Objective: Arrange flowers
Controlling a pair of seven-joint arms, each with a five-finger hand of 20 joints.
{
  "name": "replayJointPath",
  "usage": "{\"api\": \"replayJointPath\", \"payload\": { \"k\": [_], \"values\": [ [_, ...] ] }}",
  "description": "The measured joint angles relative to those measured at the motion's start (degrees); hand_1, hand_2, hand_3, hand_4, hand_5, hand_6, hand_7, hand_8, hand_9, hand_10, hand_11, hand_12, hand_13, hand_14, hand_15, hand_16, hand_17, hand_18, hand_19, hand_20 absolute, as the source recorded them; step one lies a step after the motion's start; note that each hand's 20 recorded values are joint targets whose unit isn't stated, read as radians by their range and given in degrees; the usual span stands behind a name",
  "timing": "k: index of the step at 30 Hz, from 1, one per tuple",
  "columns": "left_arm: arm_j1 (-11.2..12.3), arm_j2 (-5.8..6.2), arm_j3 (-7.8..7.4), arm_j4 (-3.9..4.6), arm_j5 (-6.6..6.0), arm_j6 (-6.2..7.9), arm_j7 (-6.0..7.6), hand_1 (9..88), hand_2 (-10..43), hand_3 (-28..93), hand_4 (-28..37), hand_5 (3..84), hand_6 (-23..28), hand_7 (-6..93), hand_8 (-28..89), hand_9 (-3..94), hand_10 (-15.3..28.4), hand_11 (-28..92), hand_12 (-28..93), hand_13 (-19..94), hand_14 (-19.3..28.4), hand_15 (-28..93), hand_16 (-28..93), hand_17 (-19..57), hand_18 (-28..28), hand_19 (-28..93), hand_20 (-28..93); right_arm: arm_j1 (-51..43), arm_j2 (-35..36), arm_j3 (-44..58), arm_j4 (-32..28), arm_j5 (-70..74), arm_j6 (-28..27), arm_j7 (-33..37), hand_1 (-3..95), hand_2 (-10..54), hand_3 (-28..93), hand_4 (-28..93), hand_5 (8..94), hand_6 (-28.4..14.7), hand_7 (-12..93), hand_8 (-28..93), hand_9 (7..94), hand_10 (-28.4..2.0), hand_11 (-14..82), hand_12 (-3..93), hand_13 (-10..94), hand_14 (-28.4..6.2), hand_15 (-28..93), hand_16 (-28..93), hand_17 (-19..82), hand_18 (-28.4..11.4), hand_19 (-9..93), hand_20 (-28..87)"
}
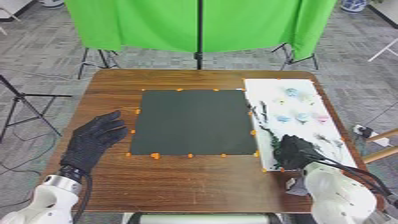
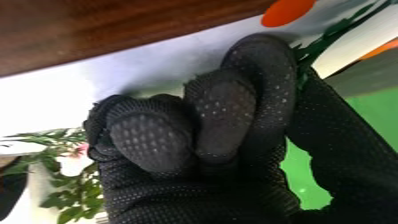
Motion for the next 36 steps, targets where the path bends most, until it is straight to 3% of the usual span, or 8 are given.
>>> {"api": "replayJointPath", "payload": {
  "k": [14, 21, 27, 32, 34, 36],
  "values": [
    [0.5, 0.31, -0.71, -0.29, -0.06, 0.13, 0.52, 25.6, 6.4, 76, -27.5, 36.2, 6.4, 31.8, -16, 32.1, 15.8, 40, 14, 26, 17.7, 56, -7, -5.8, 23.3, 62, 3, -4.3, -1.4, 5.4, -2.5, 6.5, 4.0, -0.8, 29.7, 2.1, 93, -2, 93.7, -8.0, 52, -13, 93.5, -10.5, 53.4, 27.4, 86, -8.3, 74, 25, 46, -20.5, 93, 53],
    [2.1, 2.45, -2.81, -1.38, -0.67, 0.52, 0.55, 25.5, 6.3, 76, -27.4, 36.1, 6.4, 31.6, -16, 32.3, 15.6, 40, 14, 26, 17.7, 56, -7, -5.8, 23.3, 62, 3, -0.9, -1.4, 5.5, -4.9, 7.3, 6.7, -1.3, 29.5, 2.3, 93, -2, 93.7, -8.0, 52, -13, 93.7, -10.6, 53.5, 27.5, 86, -8.3, 75, 25, 46, -20.4, 93, 53],
    [4.6, 3.61, -6.45, -2.76, -1.21, 0.53, 0.47, 25.5, 6.2, 76, -27.3, 36.0, 6.4, 31.6, -16, 32.1, 15.6, 40, 14, 26, 17.7, 56, -7, -5.9, 23.3, 62, 3, 5.6, -0.5, 4.1, -4.0, 9.4, 10.0, -1.3, 29.6, 2.7, 93, -2, 93.7, -7.9, 53, -14, 93.6, -10.6, 53.5, 27.7, 86, -8.2, 75, 25, 47, -20.4, 93, 54],
    [8.2, 4.75, -9.86, -3.97, -2.10, 0.67, 0.48, 25.5, 6.1, 76, -27.2, 35.8, 6.3, 31.3, -16, 31.9, 15.6, 40, 14, 26, 17.7, 56, -7, -5.9, 23.3, 62, 3, 15.8, -0.1, -4.4, -0.2, 9.5, 10.3, -2.0, 29.7, 3.1, 93, -3, 93.6, -7.7, 52, -14, 93.3, -10.3, 53.5, 27.6, 86, -8.0, 75, 25, 47, -20.3, 93, 54],
    [9.9, 5.27, -11.38, -4.38, -2.85, 0.67, 0.48, 25.6, 6.1, 76, -27.2, 35.8, 6.2, 31.3, -15, 31.9, 15.6, 40, 14, 26, 17.7, 56, -7, -5.9, 23.3, 62, 3, 20.4, -0.4, -8.8, 1.7, 9.5, 10.0, -2.8, 29.8, 3.2, 93, -4, 93.4, -7.7, 53, -14, 93.2, -10.1, 53.5, 27.5, 86, -7.7, 75, 25, 47, -20.2, 93, 53],
    [11.7, 5.71, -12.90, -4.68, -4.41, 0.72, 0.48, 25.6, 6.1, 76, -27.2, 35.8, 6.1, 31.4, -15, 31.9, 15.5, 40, 14, 26, 17.7, 56, -7, -5.9, 23.3, 62, 3, 25.1, -1.2, -13.2, 3.6, 9.5, 9.2, -3.7, 29.6, 3.6, 93, -4, 93.3, -7.5, 53, -14, 93.0, -9.8, 53.5, 27.4, 86, -7.5, 75, 25, 47, -20.1, 93, 53]
  ]
}}
